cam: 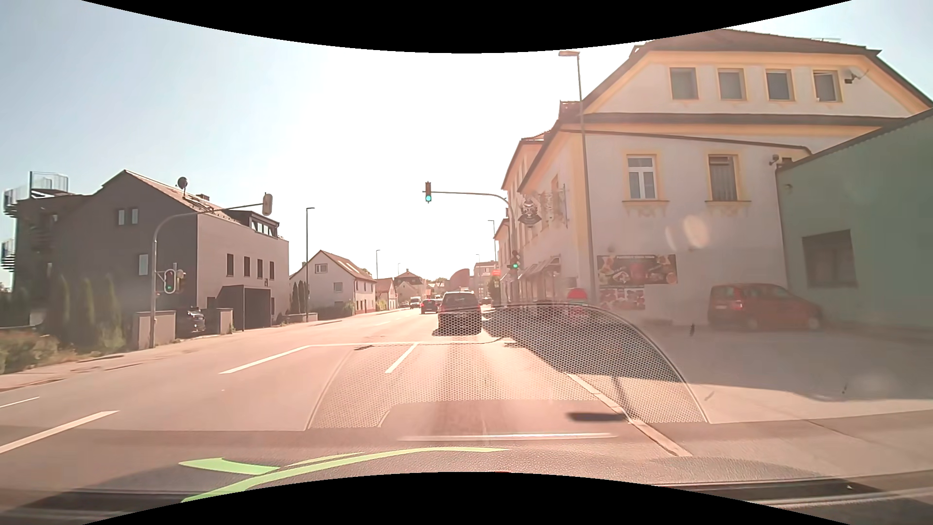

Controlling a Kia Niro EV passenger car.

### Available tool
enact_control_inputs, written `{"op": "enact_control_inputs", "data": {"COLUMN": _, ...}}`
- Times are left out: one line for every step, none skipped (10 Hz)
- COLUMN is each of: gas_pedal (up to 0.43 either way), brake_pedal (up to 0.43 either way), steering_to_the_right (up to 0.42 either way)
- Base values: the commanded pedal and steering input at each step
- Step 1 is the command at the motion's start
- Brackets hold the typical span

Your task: Follow the waypoints while adhering to traffic rules and regulations

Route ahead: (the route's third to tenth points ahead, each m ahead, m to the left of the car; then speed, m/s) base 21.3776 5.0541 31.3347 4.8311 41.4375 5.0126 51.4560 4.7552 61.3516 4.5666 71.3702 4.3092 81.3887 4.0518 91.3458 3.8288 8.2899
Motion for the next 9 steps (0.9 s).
{"op": "enact_control_inputs", "data": {"gas_pedal": 0.047, "brake_pedal": 0.0, "steering_to_the_right": 0.0}}
{"op": "enact_control_inputs", "data": {"gas_pedal": 0.047, "brake_pedal": 0.0, "steering_to_the_right": -0.001}}
{"op": "enact_control_inputs", "data": {"gas_pedal": 0.047, "brake_pedal": 0.0, "steering_to_the_right": -0.002}}
{"op": "enact_control_inputs", "data": {"gas_pedal": 0.047, "brake_pedal": 0.0, "steering_to_the_right": -0.003}}
{"op": "enact_control_inputs", "data": {"gas_pedal": 0.047, "brake_pedal": 0.0, "steering_to_the_right": -0.003}}
{"op": "enact_control_inputs", "data": {"gas_pedal": 0.047, "brake_pedal": 0.0, "steering_to_the_right": -0.004}}
{"op": "enact_control_inputs", "data": {"gas_pedal": 0.047, "brake_pedal": 0.0, "steering_to_the_right": -0.004}}
{"op": "enact_control_inputs", "data": {"gas_pedal": 0.047, "brake_pedal": 0.0, "steering_to_the_right": -0.004}}
{"op": "enact_control_inputs", "data": {"gas_pedal": 0.047, "brake_pedal": 0.0, "steering_to_the_right": -0.004}}
